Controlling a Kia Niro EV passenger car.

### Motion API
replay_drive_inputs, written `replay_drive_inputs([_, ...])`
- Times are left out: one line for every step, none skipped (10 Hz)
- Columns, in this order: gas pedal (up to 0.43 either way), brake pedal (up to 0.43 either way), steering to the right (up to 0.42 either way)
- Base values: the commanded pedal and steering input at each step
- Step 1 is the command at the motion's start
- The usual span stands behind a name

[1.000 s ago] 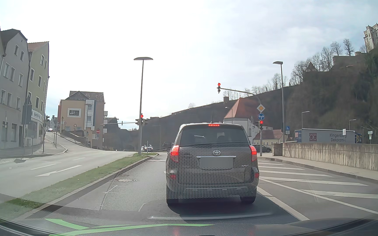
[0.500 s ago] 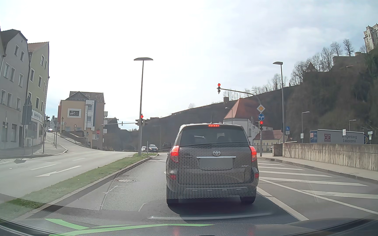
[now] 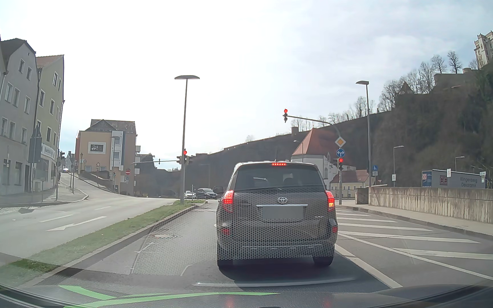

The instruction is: Follow the waypoints while adhering to traffic rules and regulations

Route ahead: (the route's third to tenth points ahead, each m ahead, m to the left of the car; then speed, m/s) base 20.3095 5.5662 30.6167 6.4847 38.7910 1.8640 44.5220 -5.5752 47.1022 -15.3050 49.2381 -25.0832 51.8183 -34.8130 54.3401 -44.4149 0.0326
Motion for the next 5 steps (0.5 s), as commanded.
replay_drive_inputs([0.0, 0.378, 0.023])
replay_drive_inputs([0.0, 0.384, 0.023])
replay_drive_inputs([0.0, 0.39, 0.023])
replay_drive_inputs([0.0, 0.39, 0.023])
replay_drive_inputs([0.0, 0.384, 0.023])
